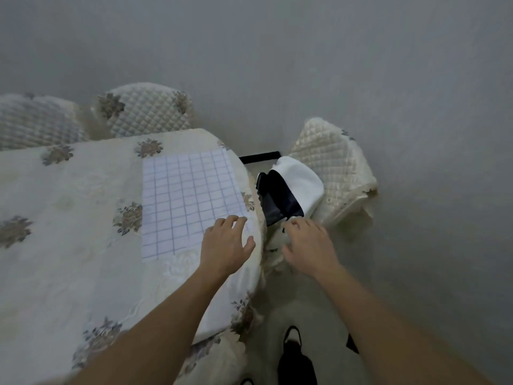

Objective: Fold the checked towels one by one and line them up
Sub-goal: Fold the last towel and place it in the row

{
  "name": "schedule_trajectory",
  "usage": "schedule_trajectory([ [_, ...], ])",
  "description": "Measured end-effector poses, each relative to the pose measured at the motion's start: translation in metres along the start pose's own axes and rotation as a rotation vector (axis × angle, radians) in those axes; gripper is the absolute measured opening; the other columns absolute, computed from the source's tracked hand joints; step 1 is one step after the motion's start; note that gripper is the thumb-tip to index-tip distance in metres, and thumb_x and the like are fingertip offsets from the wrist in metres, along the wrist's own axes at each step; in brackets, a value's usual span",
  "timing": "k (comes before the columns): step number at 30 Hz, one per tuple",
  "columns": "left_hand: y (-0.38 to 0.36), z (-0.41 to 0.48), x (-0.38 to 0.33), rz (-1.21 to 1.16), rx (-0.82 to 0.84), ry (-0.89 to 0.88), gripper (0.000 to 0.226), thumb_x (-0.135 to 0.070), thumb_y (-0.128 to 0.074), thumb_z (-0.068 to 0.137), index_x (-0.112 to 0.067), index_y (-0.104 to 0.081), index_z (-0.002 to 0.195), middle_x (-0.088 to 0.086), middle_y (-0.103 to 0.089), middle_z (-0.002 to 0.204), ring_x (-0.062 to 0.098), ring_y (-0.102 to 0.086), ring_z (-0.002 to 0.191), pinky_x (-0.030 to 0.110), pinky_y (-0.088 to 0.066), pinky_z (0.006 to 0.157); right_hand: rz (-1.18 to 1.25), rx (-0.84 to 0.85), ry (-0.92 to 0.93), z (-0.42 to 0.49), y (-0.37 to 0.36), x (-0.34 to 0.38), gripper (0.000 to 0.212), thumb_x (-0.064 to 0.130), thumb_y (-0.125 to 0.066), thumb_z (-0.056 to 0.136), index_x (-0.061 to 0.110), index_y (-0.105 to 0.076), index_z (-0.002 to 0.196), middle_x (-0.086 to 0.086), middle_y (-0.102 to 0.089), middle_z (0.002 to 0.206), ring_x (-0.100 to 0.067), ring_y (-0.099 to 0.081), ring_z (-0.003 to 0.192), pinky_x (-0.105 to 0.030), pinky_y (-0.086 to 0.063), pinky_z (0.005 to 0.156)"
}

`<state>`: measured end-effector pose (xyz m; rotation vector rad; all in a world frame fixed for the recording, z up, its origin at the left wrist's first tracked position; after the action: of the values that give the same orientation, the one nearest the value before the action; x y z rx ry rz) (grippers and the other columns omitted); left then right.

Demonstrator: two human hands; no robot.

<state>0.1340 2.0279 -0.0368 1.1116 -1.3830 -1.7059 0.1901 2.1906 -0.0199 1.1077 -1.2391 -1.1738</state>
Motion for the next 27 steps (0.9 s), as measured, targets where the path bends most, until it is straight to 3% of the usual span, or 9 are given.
schedule_trajectory([
  [5, -0.006, 0.031, 0.053, 0.033, -0.008, 0.154, 0.053, -0.050, -0.047, 0.094, -0.022, -0.051, 0.139, -0.001, -0.055, 0.141, 0.024, -0.053, 0.124, 0.042, -0.047, 0.094, 0.039, 0.018, 0.177, 0.077, -0.022, 0.027, 0.045, 0.036, -0.053, 0.089, 0.020, -0.057, 0.130, -0.002, -0.059, 0.119, -0.025, -0.056, 0.109, -0.040, -0.046, 0.091],
  [11, -0.022, 0.039, 0.101, 0.148, 0.051, 0.293, 0.056, -0.050, -0.040, 0.085, -0.019, -0.060, 0.128, 0.001, -0.065, 0.125, 0.026, -0.063, 0.107, 0.042, -0.052, 0.082, 0.109, 0.101, 0.398, 0.153, -0.064, 0.060, 0.043, 0.037, -0.056, 0.087, 0.022, -0.058, 0.128, -0.001, -0.059, 0.126, -0.024, -0.056, 0.114, -0.041, -0.046, 0.091],
  [14, -0.032, 0.023, 0.122, 0.142, 0.075, 0.354, 0.055, -0.046, -0.051, 0.084, -0.019, -0.058, 0.132, 0.002, -0.064, 0.127, 0.027, -0.062, 0.110, 0.043, -0.053, 0.084, 0.126, 0.167, 0.515, 0.167, -0.085, 0.084, 0.044, 0.037, -0.054, 0.091, 0.022, -0.056, 0.132, -0.001, -0.057, 0.129, -0.026, -0.054, 0.117, -0.042, -0.046, 0.094],
  [18, -0.045, 0.003, 0.140, 0.076, 0.099, 0.282, 0.057, -0.042, -0.062, 0.082, -0.021, -0.054, 0.134, 0.001, -0.061, 0.132, 0.024, -0.059, 0.116, 0.039, -0.054, 0.086, 0.133, 0.224, 0.645, 0.173, -0.110, 0.111, 0.045, 0.040, -0.049, 0.095, 0.023, -0.052, 0.137, 0.000, -0.053, 0.135, -0.024, -0.052, 0.122, -0.042, -0.044, 0.098],
  [22, -0.053, -0.008, 0.157, 0.051, 0.062, 0.218, 0.060, -0.043, -0.061, 0.081, -0.020, -0.054, 0.135, 0.001, -0.056, 0.139, 0.022, -0.055, 0.122, 0.038, -0.052, 0.092, 0.118, 0.200, 0.754, 0.174, -0.131, 0.120, 0.051, 0.053, -0.042, 0.093, 0.020, -0.062, 0.126, -0.001, -0.063, 0.125, -0.023, -0.062, 0.113, -0.039, -0.053, 0.088],
  [27, -0.088, -0.012, 0.167, 0.069, 0.143, 0.150, 0.065, -0.045, -0.055, 0.080, -0.020, -0.050, 0.140, 0.001, -0.049, 0.148, 0.021, -0.050, 0.132, 0.038, -0.045, 0.105, 0.029, 0.226, 0.845, 0.161, -0.172, 0.127, 0.064, 0.059, -0.036, 0.094, 0.018, -0.050, 0.141, -0.007, -0.052, 0.146, -0.029, -0.051, 0.133, -0.046, -0.048, 0.104],
])
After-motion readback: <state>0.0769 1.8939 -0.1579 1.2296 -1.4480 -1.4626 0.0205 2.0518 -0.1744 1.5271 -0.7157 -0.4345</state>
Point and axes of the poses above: each hand's wrist, its own z-axis towards the middle knuckle, its own y-axis out of the back of the hand, x = y × z, the point moved 10 cm from there along z, towards the middle knuckle
